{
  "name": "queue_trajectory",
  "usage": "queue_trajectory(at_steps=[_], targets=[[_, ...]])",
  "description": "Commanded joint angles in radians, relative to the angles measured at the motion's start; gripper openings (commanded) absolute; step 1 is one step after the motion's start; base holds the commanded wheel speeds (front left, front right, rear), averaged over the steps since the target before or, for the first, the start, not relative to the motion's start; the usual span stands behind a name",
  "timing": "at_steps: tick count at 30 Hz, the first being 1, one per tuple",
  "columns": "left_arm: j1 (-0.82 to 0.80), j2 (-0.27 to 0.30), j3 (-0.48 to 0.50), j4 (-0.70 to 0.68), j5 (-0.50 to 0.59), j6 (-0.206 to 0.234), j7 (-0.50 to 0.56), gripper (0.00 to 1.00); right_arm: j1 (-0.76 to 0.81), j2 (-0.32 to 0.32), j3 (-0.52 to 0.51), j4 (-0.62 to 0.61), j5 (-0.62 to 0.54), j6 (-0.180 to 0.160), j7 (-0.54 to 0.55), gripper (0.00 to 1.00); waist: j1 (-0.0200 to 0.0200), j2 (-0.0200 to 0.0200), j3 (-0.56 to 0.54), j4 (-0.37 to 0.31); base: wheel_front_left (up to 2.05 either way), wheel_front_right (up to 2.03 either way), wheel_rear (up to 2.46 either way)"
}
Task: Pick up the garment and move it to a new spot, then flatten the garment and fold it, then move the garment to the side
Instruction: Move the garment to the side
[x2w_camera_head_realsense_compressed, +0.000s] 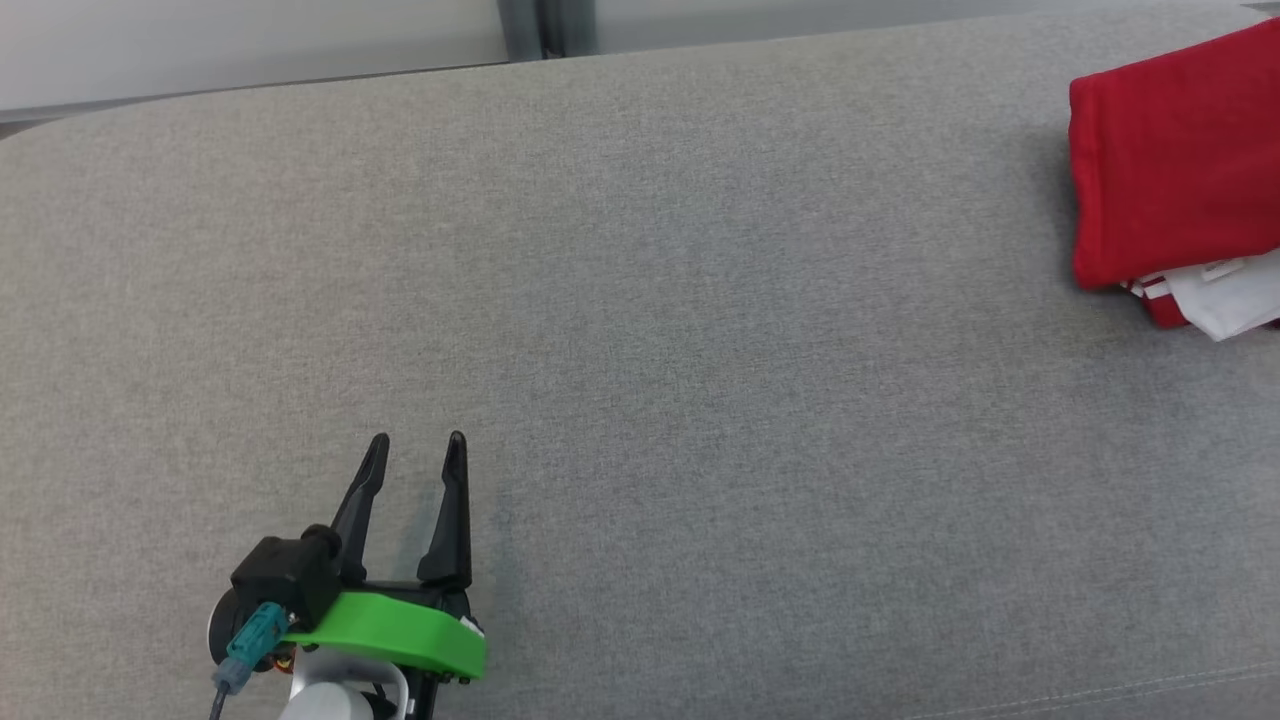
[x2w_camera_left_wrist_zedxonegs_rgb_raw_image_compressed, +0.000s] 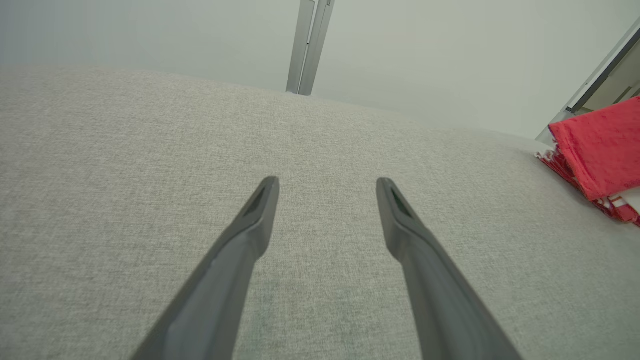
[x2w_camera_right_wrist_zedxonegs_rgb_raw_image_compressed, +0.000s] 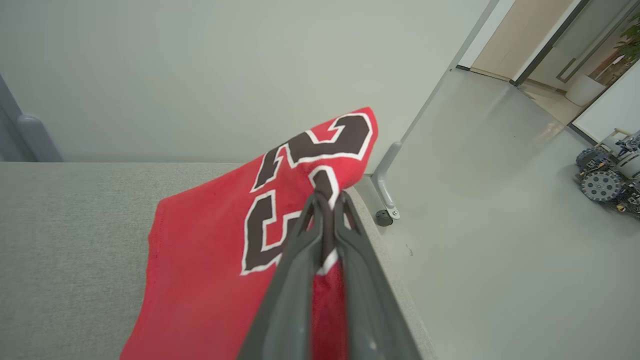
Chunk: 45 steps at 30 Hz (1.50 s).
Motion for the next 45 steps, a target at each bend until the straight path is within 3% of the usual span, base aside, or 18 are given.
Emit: queue_trajectory(at_steps=[1, 12, 13, 14, 15, 16, 23, 29, 35, 39, 45], targets=[[-0.023, 0.011, -0.002, -0.007, 0.011, -0.005, 0.005, 1.00, -0.018, -0.024, -0.015, 0.015, -0.031, 0.000, -0.013, 0.00, 0.0000, -0.0001, 0.045, 0.043, 0.00, 0.00, 0.00], [-0.030, 0.057, -0.014, -0.061, 0.034, 0.005, 0.046, 1.00, -0.018, -0.072, -0.287, 0.157, -0.277, -0.001, -0.105, 0.02, 0.0000, -0.0001, 0.154, 0.100, 0.00, 0.00, 0.00], [-0.030, 0.061, -0.015, -0.067, 0.034, 0.006, 0.048, 1.00, -0.020, -0.068, -0.314, 0.163, -0.302, -0.001, -0.115, 0.22, 0.0000, -0.0001, 0.161, 0.102, 0.00, 0.00, 0.00], [-0.030, 0.064, -0.015, -0.073, 0.033, 0.007, 0.051, 1.00, -0.023, -0.063, -0.335, 0.170, -0.322, -0.001, -0.122, 0.33, 0.0000, -0.0001, 0.167, 0.103, 0.00, 0.00, 0.00], [-0.030, 0.068, -0.015, -0.079, 0.035, 0.009, 0.056, 1.00, -0.029, -0.055, -0.363, 0.172, -0.346, -0.001, -0.135, 0.95, 0.0000, -0.0001, 0.174, 0.103, 0.00, 0.00, 0.00], [-0.031, 0.071, -0.016, -0.084, 0.037, 0.010, 0.058, 1.00, -0.034, -0.050, -0.383, 0.169, -0.368, -0.001, -0.150, 1.00, 0.0000, -0.0001, 0.179, 0.102, 0.00, 0.00, 0.00], [-0.029, 0.083, -0.018, -0.107, 0.039, 0.020, 0.074, 1.00, -0.064, 0.021, -0.501, 0.204, -0.504, -0.001, -0.248, 1.00, 0.0000, -0.0001, 0.194, 0.089, 0.00, 0.00, 0.00], [-0.043, 0.091, -0.011, -0.119, 0.035, 0.024, 0.069, 1.00, -0.120, 0.055, -0.505, 0.294, -0.540, -0.001, -0.338, 1.00, 0.0000, -0.0001, 0.173, 0.059, 0.00, 0.00, 0.00], [-0.065, 0.090, 0.001, -0.114, 0.018, 0.026, 0.058, 1.00, -0.174, 0.093, -0.438, 0.363, -0.509, -0.001, -0.395, 1.00, 0.0000, -0.0001, 0.111, 0.031, 0.00, 0.00, 0.00], [-0.075, 0.085, 0.023, -0.096, -0.001, 0.029, 0.047, 1.00, -0.193, 0.150, -0.351, 0.375, -0.471, -0.001, -0.409, 1.00, 0.0000, -0.0001, 0.041, 0.014, 0.00, 0.00, 0.00], [-0.041, 0.066, 0.069, -0.058, -0.045, 0.048, 0.021, 1.00, -0.115, 0.278, -0.221, 0.258, -0.329, -0.001, -0.409, 1.00, 0.0000, -0.0001, -0.067, -0.008, 0.00, 0.00, 0.00]])
